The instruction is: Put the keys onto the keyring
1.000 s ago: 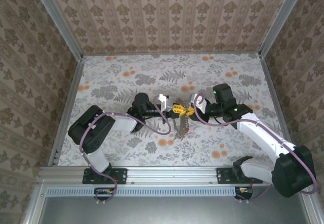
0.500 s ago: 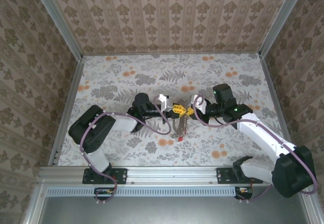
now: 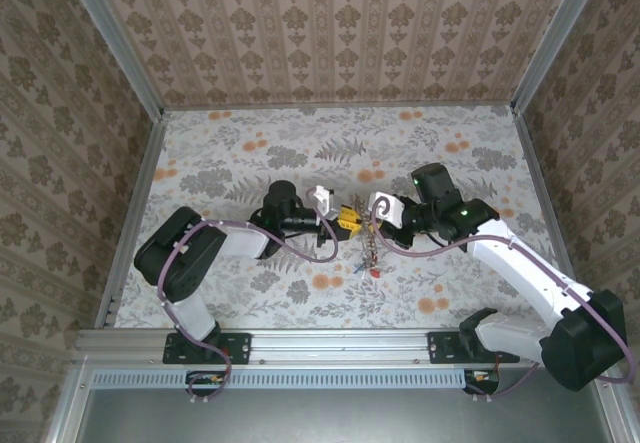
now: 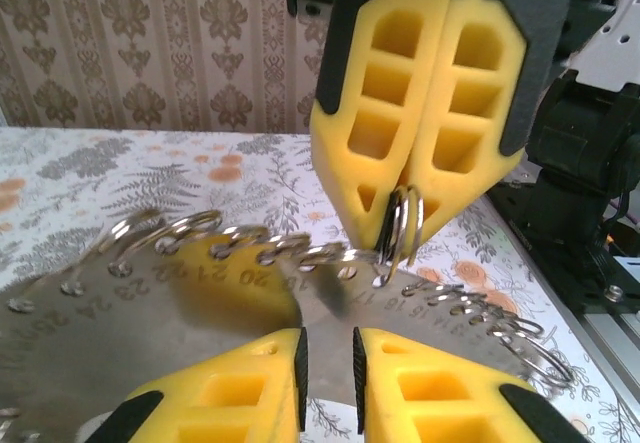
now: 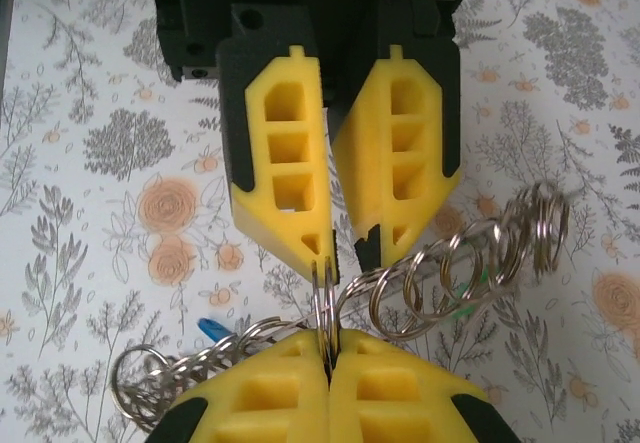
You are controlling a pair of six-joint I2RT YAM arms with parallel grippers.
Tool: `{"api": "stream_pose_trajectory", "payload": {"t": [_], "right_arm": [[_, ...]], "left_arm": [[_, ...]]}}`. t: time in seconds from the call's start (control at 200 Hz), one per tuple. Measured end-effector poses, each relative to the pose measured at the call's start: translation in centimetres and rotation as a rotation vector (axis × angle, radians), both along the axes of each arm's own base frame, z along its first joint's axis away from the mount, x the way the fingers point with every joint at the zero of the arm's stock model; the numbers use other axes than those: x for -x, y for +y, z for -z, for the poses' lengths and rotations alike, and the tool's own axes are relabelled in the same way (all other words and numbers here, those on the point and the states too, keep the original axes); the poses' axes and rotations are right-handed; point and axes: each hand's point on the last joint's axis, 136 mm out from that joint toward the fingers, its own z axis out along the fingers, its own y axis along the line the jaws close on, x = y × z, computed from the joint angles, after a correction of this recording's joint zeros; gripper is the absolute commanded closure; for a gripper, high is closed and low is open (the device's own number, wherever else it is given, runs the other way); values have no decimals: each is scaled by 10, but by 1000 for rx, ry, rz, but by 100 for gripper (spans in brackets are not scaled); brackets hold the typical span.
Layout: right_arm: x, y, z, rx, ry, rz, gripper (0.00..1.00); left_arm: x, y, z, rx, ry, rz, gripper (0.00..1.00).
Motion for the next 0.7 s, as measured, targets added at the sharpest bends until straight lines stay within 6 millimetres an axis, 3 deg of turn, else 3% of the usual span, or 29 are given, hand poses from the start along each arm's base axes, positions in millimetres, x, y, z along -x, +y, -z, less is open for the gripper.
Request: {"api": "stream_pose_trajectory", "payload": {"t": [0.375,0.7], "right_arm": [[-9,-5,20,171,37,47,100],[-13,-8,25,255,24,69,100]], "left_arm": [[1,-1,1,-18,12,14,73],[5,-4,-2,-19,-11,28,73]]}}
